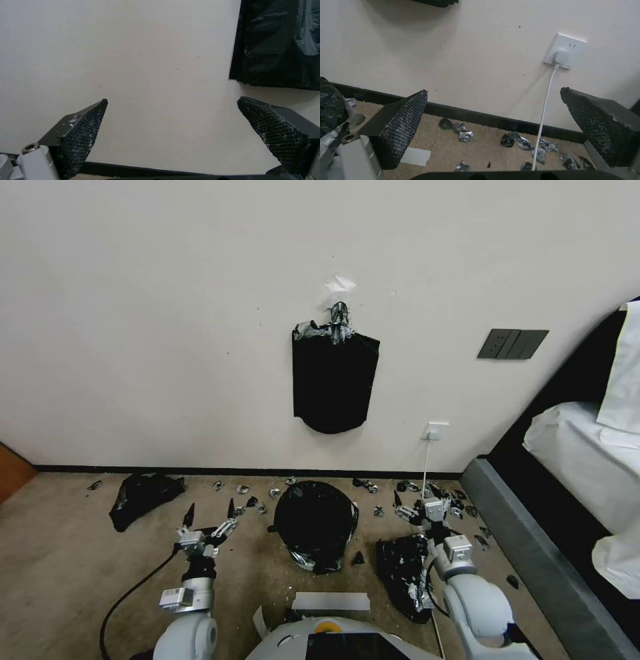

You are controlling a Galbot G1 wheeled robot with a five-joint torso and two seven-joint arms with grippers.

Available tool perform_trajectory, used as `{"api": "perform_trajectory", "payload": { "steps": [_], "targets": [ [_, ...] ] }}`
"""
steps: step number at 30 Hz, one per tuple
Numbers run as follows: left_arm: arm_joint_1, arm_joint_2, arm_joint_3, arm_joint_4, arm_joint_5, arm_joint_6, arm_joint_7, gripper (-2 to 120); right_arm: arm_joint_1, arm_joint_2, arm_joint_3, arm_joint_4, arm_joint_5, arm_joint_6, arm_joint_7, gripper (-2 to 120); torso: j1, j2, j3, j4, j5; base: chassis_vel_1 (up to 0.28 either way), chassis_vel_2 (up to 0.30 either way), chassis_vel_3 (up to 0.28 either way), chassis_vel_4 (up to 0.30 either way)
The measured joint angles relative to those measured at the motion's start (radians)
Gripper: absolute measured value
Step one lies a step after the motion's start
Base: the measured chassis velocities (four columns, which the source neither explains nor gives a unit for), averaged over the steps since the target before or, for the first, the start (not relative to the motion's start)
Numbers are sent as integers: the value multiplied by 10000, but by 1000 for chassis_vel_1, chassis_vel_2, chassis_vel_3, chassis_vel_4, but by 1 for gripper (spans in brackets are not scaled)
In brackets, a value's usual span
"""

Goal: Place a trash bag onto the trash bin.

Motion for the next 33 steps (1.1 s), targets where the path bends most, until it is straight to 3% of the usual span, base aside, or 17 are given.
{"api": "perform_trajectory", "payload": {
  "steps": [6,33],
  "targets": [
    [-2,-62,89,299,111,-167,9,100,1,50,-39,-117,-10,56,70,100,0,1,0,0,0,0,0,0,0],
    [1,-71,87,302,129,-174,3,100,21,40,-38,-122,1,58,76,100,0,0,0,0,0,0,0,0,0]
  ]
}}
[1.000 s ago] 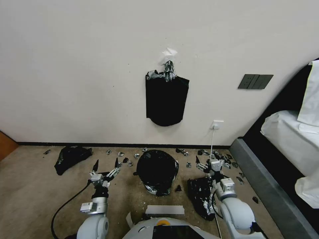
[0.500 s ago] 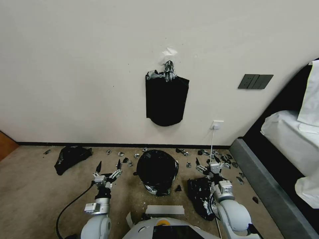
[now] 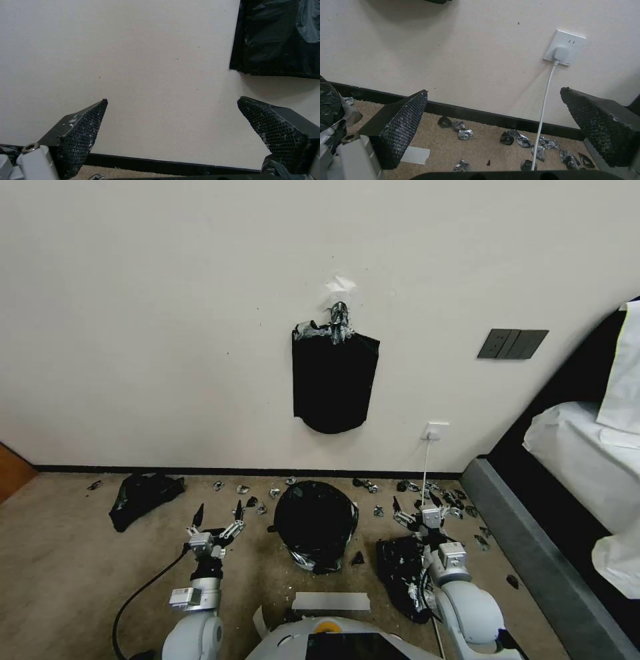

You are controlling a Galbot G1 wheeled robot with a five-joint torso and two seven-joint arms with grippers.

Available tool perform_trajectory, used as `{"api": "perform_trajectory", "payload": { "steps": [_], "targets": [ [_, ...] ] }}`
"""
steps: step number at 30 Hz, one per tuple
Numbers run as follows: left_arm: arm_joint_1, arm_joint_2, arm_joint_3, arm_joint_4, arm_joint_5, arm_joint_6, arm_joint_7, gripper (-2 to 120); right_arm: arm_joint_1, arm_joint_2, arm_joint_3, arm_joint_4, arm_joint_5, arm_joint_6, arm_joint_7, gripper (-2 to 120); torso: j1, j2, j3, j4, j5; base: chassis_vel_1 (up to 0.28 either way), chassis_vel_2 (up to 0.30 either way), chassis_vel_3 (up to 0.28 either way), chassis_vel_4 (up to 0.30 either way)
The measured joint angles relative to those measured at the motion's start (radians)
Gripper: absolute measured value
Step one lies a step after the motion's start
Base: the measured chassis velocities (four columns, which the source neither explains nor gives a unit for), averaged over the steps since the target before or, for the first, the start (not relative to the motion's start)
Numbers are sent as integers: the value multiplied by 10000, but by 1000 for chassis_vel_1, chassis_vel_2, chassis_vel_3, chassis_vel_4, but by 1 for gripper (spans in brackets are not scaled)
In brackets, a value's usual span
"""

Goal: Place a trash bag onto the trash bin.

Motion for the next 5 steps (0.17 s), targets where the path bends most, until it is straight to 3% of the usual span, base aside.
{"api": "perform_trajectory", "payload": {
  "steps": [5],
  "targets": [
    [0,0,-1,-4,0,2,-3,100,1,-3,0,1,2,-2,-1,100,-1,0,0,0,1,0,0,0,0]
  ]
}}
